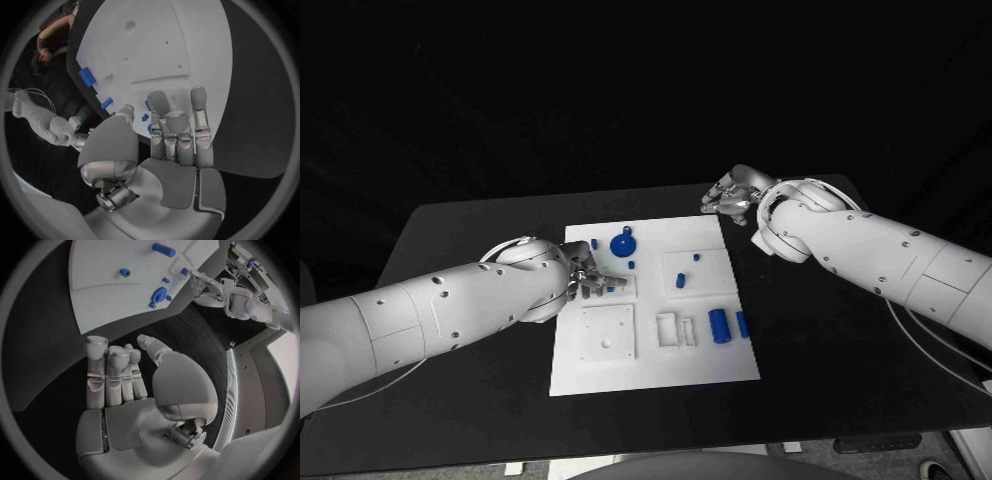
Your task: Assemble the parts on the task board
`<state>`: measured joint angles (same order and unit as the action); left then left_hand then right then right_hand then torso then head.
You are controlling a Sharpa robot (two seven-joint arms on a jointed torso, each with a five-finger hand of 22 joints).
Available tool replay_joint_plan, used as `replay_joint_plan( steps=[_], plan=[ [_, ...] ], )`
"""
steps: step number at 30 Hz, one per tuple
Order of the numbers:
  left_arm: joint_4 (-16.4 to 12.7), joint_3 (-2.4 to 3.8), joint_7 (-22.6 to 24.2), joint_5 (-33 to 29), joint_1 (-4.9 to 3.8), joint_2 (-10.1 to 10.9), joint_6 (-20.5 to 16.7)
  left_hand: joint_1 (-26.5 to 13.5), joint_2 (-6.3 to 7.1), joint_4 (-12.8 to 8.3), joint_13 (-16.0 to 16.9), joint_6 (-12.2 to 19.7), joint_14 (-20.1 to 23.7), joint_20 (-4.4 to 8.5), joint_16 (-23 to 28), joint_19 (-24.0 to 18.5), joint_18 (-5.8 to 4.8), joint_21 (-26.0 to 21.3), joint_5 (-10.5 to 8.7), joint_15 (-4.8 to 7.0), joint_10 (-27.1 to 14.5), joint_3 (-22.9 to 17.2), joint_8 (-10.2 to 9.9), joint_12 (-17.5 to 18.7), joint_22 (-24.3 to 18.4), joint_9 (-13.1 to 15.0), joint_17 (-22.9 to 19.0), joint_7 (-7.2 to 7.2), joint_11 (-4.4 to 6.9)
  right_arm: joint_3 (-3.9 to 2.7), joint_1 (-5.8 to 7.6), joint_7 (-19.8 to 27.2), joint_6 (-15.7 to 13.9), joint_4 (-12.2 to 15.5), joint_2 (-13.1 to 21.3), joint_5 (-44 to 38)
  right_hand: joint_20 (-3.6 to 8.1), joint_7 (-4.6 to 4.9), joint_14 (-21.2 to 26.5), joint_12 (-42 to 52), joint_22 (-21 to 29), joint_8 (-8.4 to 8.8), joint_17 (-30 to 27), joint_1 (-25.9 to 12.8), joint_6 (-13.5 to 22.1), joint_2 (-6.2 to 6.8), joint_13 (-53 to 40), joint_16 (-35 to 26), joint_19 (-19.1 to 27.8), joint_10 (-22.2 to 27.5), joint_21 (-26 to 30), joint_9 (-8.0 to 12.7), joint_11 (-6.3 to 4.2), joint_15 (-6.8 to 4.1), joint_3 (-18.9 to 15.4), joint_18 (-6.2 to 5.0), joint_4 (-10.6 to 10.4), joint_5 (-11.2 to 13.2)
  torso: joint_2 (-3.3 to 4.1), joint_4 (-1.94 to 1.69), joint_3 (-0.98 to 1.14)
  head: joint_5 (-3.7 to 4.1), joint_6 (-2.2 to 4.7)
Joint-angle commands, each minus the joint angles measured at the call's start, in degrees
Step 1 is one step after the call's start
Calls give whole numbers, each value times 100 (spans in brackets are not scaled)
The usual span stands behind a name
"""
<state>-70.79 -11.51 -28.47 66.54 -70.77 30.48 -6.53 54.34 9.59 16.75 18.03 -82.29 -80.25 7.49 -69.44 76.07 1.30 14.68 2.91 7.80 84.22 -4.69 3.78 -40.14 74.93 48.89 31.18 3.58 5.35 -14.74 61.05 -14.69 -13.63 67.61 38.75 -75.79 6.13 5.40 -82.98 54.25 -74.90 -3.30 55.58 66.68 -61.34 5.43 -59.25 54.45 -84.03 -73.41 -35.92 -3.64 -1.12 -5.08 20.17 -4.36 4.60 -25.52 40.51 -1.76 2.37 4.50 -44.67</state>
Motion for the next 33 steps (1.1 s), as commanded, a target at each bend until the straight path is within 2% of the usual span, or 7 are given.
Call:
replay_joint_plan(
  steps=[1, 9, 14, 17, 25, 28, 33],
  plan=[
    [-18, 47, 73, -32, 1, 9, -132, -18, 39, 6, -17, -31, 2, 38, 40, -4, -91, -30, -10, 36, 255, 33, 6, 35, 87, -17, -29, -11, 32, -4, -7, 44, 16, -4, 0, 11, -4, 8, 4, -38, -422, -24, -7, -56, 4, -4, 8, -20, -273, 44, 18, 1, -5, 11, 10, -31, 10, -23, 4, 4, -1, -9, 8],
    [-92, 300, 115, -234, -6, 132, -175, 192, -89, -23, -179, 242, 108, 53, 302, -78, -130, -137, -9, -1, 248, -20, -12, 334, 43, -214, -144, -97, -26, -4, -17, 58, 1, -14, 8, 26, -5, 12, 5, -43, -418, -23, -13, -67, 22, -3, 14, -26, -271, 46, 34, 2, -3, 12, 6, -31, 9, -23, -2, -3, -3, -36, 54],
    [-178, 429, 81, -529, -167, 291, 14, 439, -551, -486, -216, 725, 140, 44, 528, -92, -130, -272, 73, -45, 236, 83, -4, 695, -31, -895, -278, -245, -79, -4, -20, 85, -27, -50, 11, 53, -6, 20, 5, -41, -417, -22, -17, -75, 52, -2, 13, -30, -272, 44, 37, 3, 0, 15, 2, -31, 2, -26, -5, 0, -8, -72, 116],
    [-200, 460, 50, -657, -338, 387, 161, 441, -766, -802, -85, 848, 152, 42, 565, -48, -130, -386, 123, -53, 235, 240, 3, 816, -39, -1358, -335, -286, -102, -4, -21, 108, -53, -77, 13, 75, -7, 23, 5, -41, -416, -23, -18, -76, 64, 1, 13, -31, -272, 45, 41, 3, 2, 16, 1, -31, 1, -29, -5, -2, -1, -102, 163],
    [137, 481, 111, -1095, -773, 439, 394, 746, -994, -1115, -127, 1159, 337, -38, 838, -149, -130, -656, 388, -140, 129, 390, -4, 1268, -154, -1594, -524, -396, -185, -4, -21, 237, -183, -163, 8, 174, -29, 44, 86, -503, -167, -29, -403, -69, 145, 15, 404, -514, -182, 203, 845, 0, 14, 32, 25, -38, 2, -25, 2, 1, -4, -206, 290],
    [414, 482, 190, -1236, -855, 368, 457, 925, -1074, -1269, -294, 1356, 469, -137, 1228, -273, -130, -947, 800, -240, 7, 437, 4, 1664, -427, -1762, -729, -475, -268, -4, -21, 319, -267, -206, -2, 253, -23, 56, 91, -882, 172, -32, -538, -69, 173, 9, 814, -784, -139, 263, 1686, 0, 5, 34, 73, -29, 24, -12, 8, 7, -2, -251, 334],
    [886, 484, 299, -1348, -927, 218, 644, 1112, -1162, -1463, -450, 1473, 560, -210, 1495, -343, -130, -1089, 941, -313, -22, 538, 41, 2055, -847, -2437, -844, -540, -326, -4, -20, 454, -406, -282, -15, 466, -38, 73, 56, -1301, 896, -29, -838, -80, 234, 27, 1520, -1454, -142, 207, 2631, 1, 6, 48, 102, 9, 54, 15, 24, 23, 2, -306, 410]
  ],
)
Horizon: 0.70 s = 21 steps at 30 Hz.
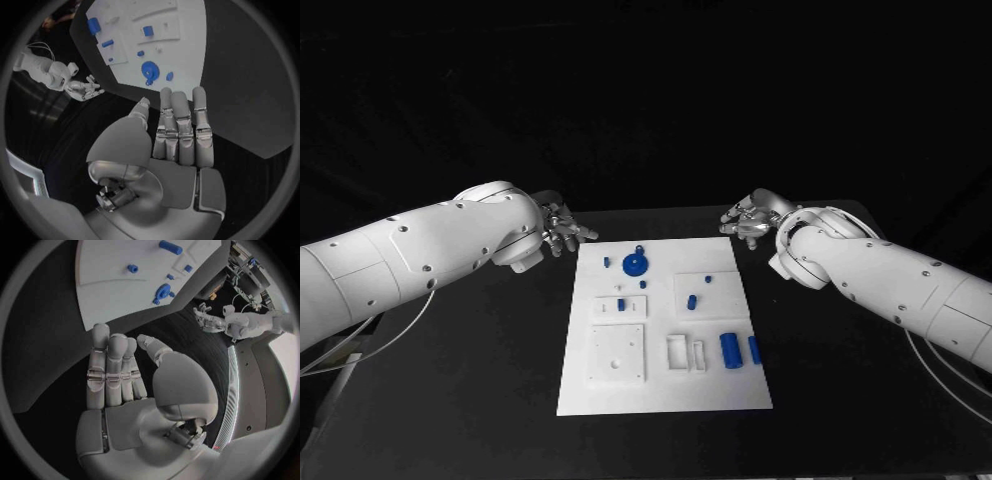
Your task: Assemble the parts on the task board
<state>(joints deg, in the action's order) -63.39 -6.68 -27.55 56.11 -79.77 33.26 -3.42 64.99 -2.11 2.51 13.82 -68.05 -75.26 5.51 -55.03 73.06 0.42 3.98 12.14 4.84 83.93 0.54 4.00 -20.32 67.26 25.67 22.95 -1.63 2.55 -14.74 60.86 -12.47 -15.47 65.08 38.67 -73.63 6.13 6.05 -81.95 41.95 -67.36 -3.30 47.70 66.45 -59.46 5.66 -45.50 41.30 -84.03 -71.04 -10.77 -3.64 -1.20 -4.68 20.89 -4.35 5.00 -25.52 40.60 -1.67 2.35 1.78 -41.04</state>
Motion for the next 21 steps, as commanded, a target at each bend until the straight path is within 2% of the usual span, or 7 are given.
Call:
replay_joint_plan(
  steps=[1, 9, 11, 15, 17, 19, 21],
  plan=[
    [301, 1, 253, -330, -42, -120, 491, 41, -4, -43, -62, 86, 81, -33, 130, -75, -42, -17, 13, -35, -14, 43, 25, 150, -181, -226, -54, -50, -69, -4, 0, 269, -252, -53, -9, 322, -58, 7, -2, -172, 313, -24, -129, -63, 78, 24, 316, -336, -88, 8, 267, 2, 39, 20, 29, 22, 22, 27, 18, 16, 2, -44, 56],
    [1124, 1, 484, -327, -77, -499, 1178, 38, -38, -40, -258, 691, 224, -158, 683, -274, -42, -26, 60, -195, -292, 95, 3, 535, -714, -1135, -438, -306, -245, -3, 6, 537, -457, -122, -17, 687, -249, 82, 275, -973, 1528, -23, -889, -59, 124, 37, 1459, -1701, 412, 347, 731, 3, 168, 216, 119, -9, 15, 20, 56, 20, -1, -112, 140],
    [1274, 1, 522, -323, -78, -578, 1260, 67, -62, -84, -345, 783, 263, -204, 861, -355, -41, -17, 87, -247, -347, 82, 40, 668, -968, -1515, -571, -353, -293, -3, 16, 612, -498, -123, -14, 801, -374, 121, 537, -1381, 1930, -23, -1243, -60, 158, 41, 1887, -2131, 881, 478, 727, 3, 261, 348, 183, 7, 14, 18, 78, 20, -3, -126, 175],
    [1541, -1, 605, -327, -75, -723, 1401, 13, 21, -87, -407, 971, 293, -235, 916, -384, -36, -15, 73, -281, -451, 142, 2, 770, -1149, -1774, -619, -406, -339, -3, 42, 726, -516, -144, -20, 1011, -639, 169, 450, -2466, 3380, -27, -2399, -71, 199, 41, 3477, -3139, 1279, 151, 669, 2, 413, 550, 148, -76, 9, 11, 112, 23, -4, -125, 203],
    [1693, -3, 668, -285, -70, -805, 1479, -277, 280, 96, -404, 1014, 277, -238, 863, -357, -33, -7, -346, -285, -423, 234, 28, 756, -1212, -1893, -601, -423, -354, -4, 58, 766, -519, -156, -25, 1092, -688, 175, 492, -2681, 3922, -37, -2712, -64, 221, 20, 3931, -3308, 1375, 127, 676, -3, 477, 607, 108, -49, -6, -17, 132, 24, -6, -114, 226],
    [1830, -5, 730, -147, -62, -878, 1529, -499, 1058, 828, -356, 997, 170, -189, 597, -211, -25, 42, -914, -225, -282, -480, 95, 666, -1233, -2062, -487, -405, -351, -4, 80, 798, -525, -160, -30, 1148, -703, 203, 471, -2813, 4516, -29, -3030, -61, 222, -3, 4181, -3405, 1283, 82, 699, 0, 477, 639, 65, -32, -26, -25, 150, 30, 0, -114, 234],
    [1896, -7, 759, -68, -57, -915, 1548, -463, 1131, 1035, -294, 777, 102, -140, 363, -100, -24, 116, -905, -171, -156, -451, 231, 550, -1165, -2043, -379, -333, -256, -4, 92, 812, -532, -157, -32, 1170, -711, 189, 484, -2849, 4694, -32, -3116, -59, 229, -2, 4184, -3420, 1280, 102, 682, -1, 505, 645, 67, -28, -29, -30, 162, 34, 1, -118, 243]
  ],
)
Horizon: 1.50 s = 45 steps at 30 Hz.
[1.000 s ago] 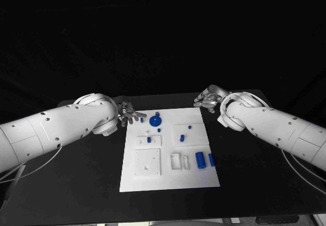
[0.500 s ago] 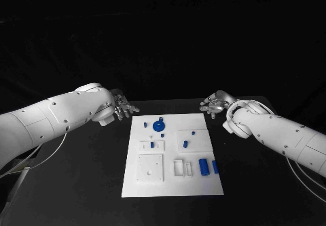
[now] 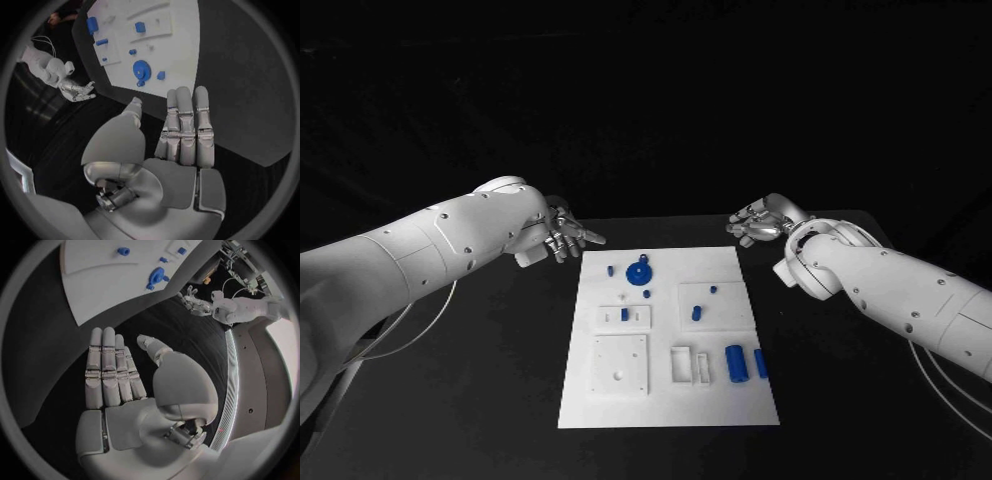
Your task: Assemble the parts on the task board
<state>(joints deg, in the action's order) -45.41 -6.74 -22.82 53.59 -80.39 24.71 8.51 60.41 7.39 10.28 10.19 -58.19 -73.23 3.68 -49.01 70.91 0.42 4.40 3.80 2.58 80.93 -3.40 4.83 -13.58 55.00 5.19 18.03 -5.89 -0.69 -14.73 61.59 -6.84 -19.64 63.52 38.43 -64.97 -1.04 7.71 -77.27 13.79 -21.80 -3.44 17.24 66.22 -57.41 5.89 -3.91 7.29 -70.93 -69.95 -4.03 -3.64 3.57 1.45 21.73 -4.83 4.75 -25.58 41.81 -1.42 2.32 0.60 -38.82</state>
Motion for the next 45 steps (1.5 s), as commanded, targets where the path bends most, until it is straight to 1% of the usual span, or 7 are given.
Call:
replay_joint_plan(
  steps=[1, 5, 11, 16, 20, 23, 45],
  plan=[
    [151, -4, 301, 235, 12, -89, 368, -3, 184, 273, 89, -270, -107, 56, -305, 132, -30, 94, -68, 69, 165, -44, 186, -156, 85, 27, 144, 117, 85, -4, 29, 259, -123, 3, -11, 318, 3, 29, 16, -43, 237, -14, -116, -36, 27, -20, 25, -21, -43, -11, 7, 0, 24, 36, -21, 22, -5, -25, 55, 16, 8, -9, 39],
    [311, -16, 334, 340, 45, -180, 402, 70, 194, 360, 577, -173, 156, 153, -1279, 109, -42, 422, -29, 144, -7, -10, 552, -868, 694, 382, 555, 182, 172, -4, 65, 280, -147, 13, -19, 345, -2, 35, 17, -87, 588, -14, -269, -34, 38, -11, 26, -6, -96, -9, -12, 0, 29, 44, -24, 28, -9, -24, 87, 37, 17, -24, 65],
    [487, -33, 382, 351, 92, -293, 468, -13, 170, 361, 1396, 739, 350, 227, -2279, -27, -42, 846, 79, 241, -517, -40, 2678, -2360, 1727, 2509, 668, 391, 301, -4, 117, 285, -169, 34, -26, 361, -10, 43, 36, -144, 1113, -12, -483, -24, 55, -2, 27, 48, -154, -9, -69, 1, 38, 56, -30, 34, -17, -28, 147, 76, 32, -44, 101],
    [542, -52, 384, 339, 110, -352, 568, -110, 84, 375, 1538, 906, 369, 261, -2543, 10, -42, 861, 403, 282, -625, -54, 3268, -2850, 2008, 3393, 664, 491, 360, -4, 142, 281, -174, 50, -25, 364, -16, 45, 55, -173, 1388, -12, -581, -23, 66, 1, 28, 79, -158, -10, -149, 1, 43, 62, -30, 36, -27, -32, 176, 97, 45, -28, 123],
    [573, -80, 407, 374, 118, -387, 584, -146, 23, 324, 1555, 984, 400, 261, -2587, 14, -42, 837, 537, 280, -718, -50, 3321, -3005, 2091, 3664, 634, 495, 361, -5, 155, 275, -179, 69, -24, 365, -23, 48, 65, -189, 1445, -13, -604, -25, 73, 3, 29, 75, -144, -3, -166, 1, 48, 68, -29, 36, -31, -32, 191, 107, 51, -21, 134],
    [608, -100, 425, 406, 127, -417, 588, -182, -8, 289, 1457, 930, 405, 257, -2609, 35, -42, 784, 531, 276, -751, -55, 3134, -3081, 2099, 3783, 556, 488, 356, -5, 162, 270, -181, 81, -23, 369, -27, 50, 69, -207, 1521, -17, -635, -26, 80, 6, 28, 72, -132, -5, -197, -1, 50, 71, -27, 35, -36, -37, 191, 110, 47, -5, 123],
    [779, -180, 440, 528, 227, -541, 880, -249, -65, 323, 1355, 875, 425, 248, -2616, 38, -42, 741, 493, 264, -782, -44, 2902, -3111, 2101, 3799, 472, 467, 344, -5, 180, 257, -195, 158, -24, 418, -185, 90, 350, -494, 1766, -12, -971, -61, 140, 41, 42, -132, 172, 246, -80, 2, 178, 220, 85, 20, -51, -41, 211, 112, 43, 111, 102]
  ],
)
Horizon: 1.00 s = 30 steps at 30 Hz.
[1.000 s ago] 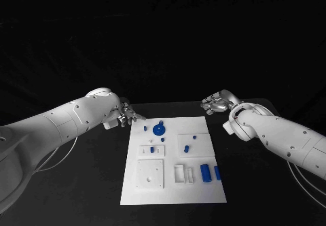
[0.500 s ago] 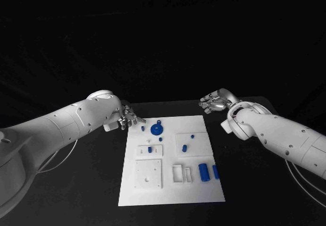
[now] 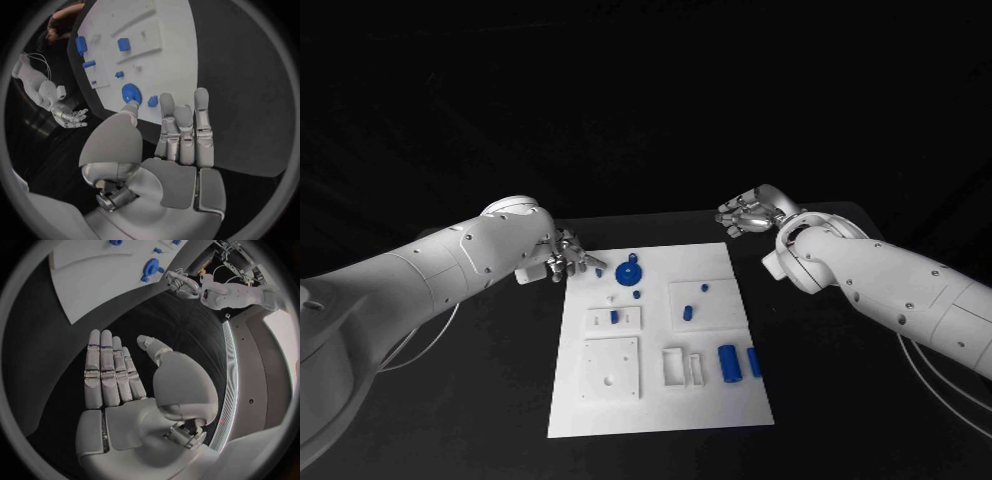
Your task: Assemble the parts on the task board
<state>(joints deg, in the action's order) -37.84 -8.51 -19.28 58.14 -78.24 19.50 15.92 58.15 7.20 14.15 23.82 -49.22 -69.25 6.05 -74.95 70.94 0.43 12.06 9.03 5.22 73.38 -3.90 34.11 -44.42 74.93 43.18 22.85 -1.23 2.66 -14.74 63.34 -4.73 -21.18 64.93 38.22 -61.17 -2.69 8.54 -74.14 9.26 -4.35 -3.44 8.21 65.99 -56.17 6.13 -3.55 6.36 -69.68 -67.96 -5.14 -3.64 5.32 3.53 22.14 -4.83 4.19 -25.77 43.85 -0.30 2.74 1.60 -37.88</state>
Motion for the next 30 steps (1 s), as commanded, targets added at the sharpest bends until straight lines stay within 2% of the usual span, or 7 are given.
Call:
replay_joint_plan(
  steps=[1, 8, 10, 14, 21, 24, 30],
  plan=[
    [31, -3, 90, 74, 18, -22, 137, -33, -65, -86, -12, -24, 27, 11, -25, 37, -43, -28, -31, 2, -25, 10, -34, -28, 108, -2, -12, 0, 8, -4, 6, 48, -42, 23, -3, 42, -32, 8, 40, -64, 24, -13, -125, -42, 13, 22, 7, -43, 55, 49, 36, 1, 7, 19, 61, 9, 1, -24, 6, 0, 2, 14, 8],
    [72, -5, 115, 76, 40, -25, 124, -76, -173, -209, -25, -27, 24, 11, -33, 48, -43, -37, -21, 3, -23, 34, -52, -38, 110, 0, -24, 0, 8, -5, 16, 59, -62, 52, -16, 60, -102, 19, 136, -222, 32, -13, -411, -59, 1, 58, 11, -67, 183, 128, 81, 1, 56, 78, 127, -13, -17, -26, 20, 12, 3, 30, 3],
    [83, -5, 121, 75, 44, -28, 118, -103, -238, -285, -31, -31, 21, 13, -37, 53, -43, -38, -20, 5, -19, 71, -61, -41, 110, -5, -26, 1, 9, -5, 19, 61, -69, 62, -21, 62, -106, 22, 149, -232, 35, -13, -418, -58, 12, 57, 12, -69, 194, 139, 85, 1, 61, 84, 129, -11, -18, -25, 31, 23, 4, 29, 13],
    [88, -4, 130, 70, 49, -24, 105, -111, -269, -313, -31, -28, 20, 13, -38, 55, -43, -39, -13, 4, -20, 75, -61, -46, 110, -3, -28, 0, 10, -5, 25, 62, -76, 84, -24, 64, -109, 24, 154, -236, 36, -13, -421, -58, 15, 60, 11, -69, 201, 141, 87, 1, 63, 85, 130, -11, -19, -23, 45, 37, 8, 30, 47],
    [70, -3, 137, 46, 52, -6, 64, -133, -366, -442, -15, -46, 4, 25, -72, 88, -43, -15, 0, 14, -11, 142, -57, -84, 116, 4, -13, 9, 20, -6, 32, 61, -92, 100, -28, 65, -111, 23, 159, -240, 36, -13, -423, -57, 20, 61, 11, -67, 206, 143, 87, 1, 64, 87, 132, -12, -19, -26, 56, 46, 17, 41, 48],
    [56, -2, 141, 4, 52, 2, 40, -127, -377, -486, 136, -31, 35, 44, -191, 143, -34, 177, 5, 22, -104, 150, -41, -270, 127, 26, 57, 13, 26, -6, 35, 61, -96, 105, -30, 65, -115, 24, 167, -246, 36, -14, -425, -54, 18, 66, 12, -66, 213, 148, 87, 1, 67, 90, 133, -14, -19, -26, 65, 41, 16, 64, 52],
    [50, -2, 127, -35, 52, 10, 38, -126, -431, -568, 354, -9, 110, 44, -303, 72, 64, 994, 7, 11, -202, 191, -45, -418, 136, 27, 261, 2, 16, -7, 40, 63, -96, 115, -39, 65, -120, 27, 180, -252, 37, -12, -427, -55, 39, 72, 12, -67, 225, 156, 90, 2, 71, 95, 128, -13, -20, -27, 63, 49, 20, 89, 65]
  ],
)
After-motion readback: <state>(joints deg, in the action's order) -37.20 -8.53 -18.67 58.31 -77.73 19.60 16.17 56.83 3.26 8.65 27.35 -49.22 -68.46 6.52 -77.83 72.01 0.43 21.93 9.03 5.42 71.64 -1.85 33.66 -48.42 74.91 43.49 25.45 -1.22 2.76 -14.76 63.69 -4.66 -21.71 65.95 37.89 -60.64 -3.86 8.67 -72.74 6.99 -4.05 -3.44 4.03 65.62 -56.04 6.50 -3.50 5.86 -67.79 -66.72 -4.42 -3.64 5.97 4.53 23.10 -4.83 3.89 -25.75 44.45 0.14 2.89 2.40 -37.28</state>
